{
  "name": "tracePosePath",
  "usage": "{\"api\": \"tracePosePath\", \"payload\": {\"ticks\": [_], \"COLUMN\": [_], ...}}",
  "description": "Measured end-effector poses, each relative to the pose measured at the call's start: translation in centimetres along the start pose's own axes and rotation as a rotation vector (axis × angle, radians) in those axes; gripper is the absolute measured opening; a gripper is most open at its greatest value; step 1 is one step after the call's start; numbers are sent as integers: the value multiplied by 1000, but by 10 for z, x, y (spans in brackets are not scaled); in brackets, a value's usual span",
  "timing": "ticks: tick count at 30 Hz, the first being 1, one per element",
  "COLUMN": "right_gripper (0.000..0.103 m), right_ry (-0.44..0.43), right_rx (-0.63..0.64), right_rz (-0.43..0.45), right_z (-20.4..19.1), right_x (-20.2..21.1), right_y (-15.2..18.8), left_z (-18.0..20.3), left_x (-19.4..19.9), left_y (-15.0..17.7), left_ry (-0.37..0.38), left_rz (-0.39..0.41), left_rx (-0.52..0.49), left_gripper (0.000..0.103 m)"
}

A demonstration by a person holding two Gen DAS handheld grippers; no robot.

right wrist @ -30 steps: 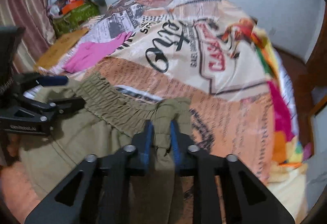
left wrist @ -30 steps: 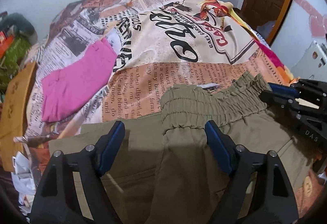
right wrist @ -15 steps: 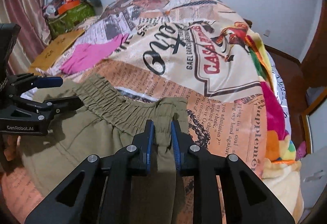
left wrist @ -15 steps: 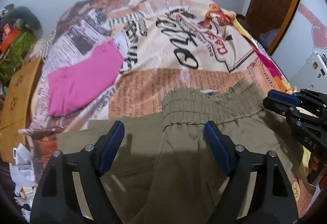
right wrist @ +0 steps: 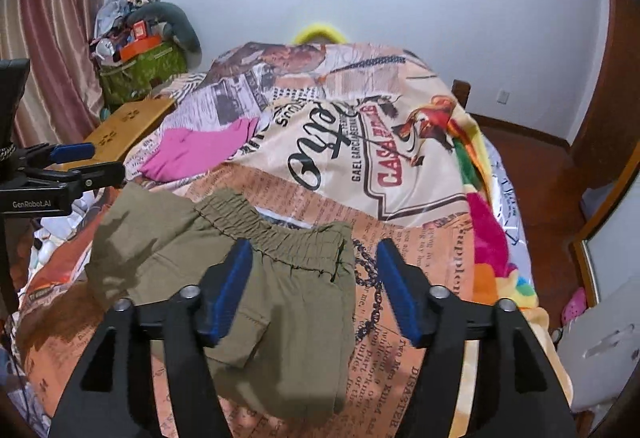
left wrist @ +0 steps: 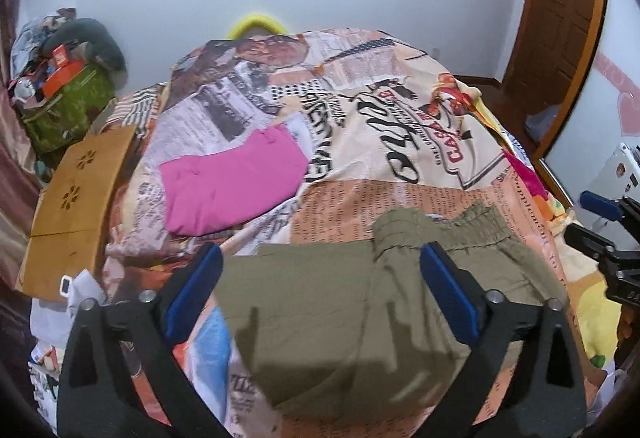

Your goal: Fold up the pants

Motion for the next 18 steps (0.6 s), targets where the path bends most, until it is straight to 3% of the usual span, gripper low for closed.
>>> {"api": "tracePosePath", "payload": {"ticks": [4, 11, 18], "right_gripper": [84, 84, 84], "right_ry": [-11, -72, -152], "right_rx": [-33, -203, -301], "right_rz": [-4, -124, -228], "right_z": [5, 31, 43], "right_x": [0, -29, -60], "right_y": [9, 45, 75], "left_z": [-20, -50, -52], "left_x": [-13, -51, -86], "left_y": [19, 63, 95], "left_ry": [-40, -13, 28], "left_rz": [-54, -210, -340], "left_rx": [-3, 82, 116], "left_gripper": [101, 101, 101]}}
Point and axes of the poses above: each gripper's, at about its wrist camera, not at the fingertips, and x roughly against the way its jaws point, z to its right, y to its underside, the point moved 9 cm from there along -x, roughly the way its jaws point, and after that the axes turned 9 degrees about -y, right-handed, at the moved point
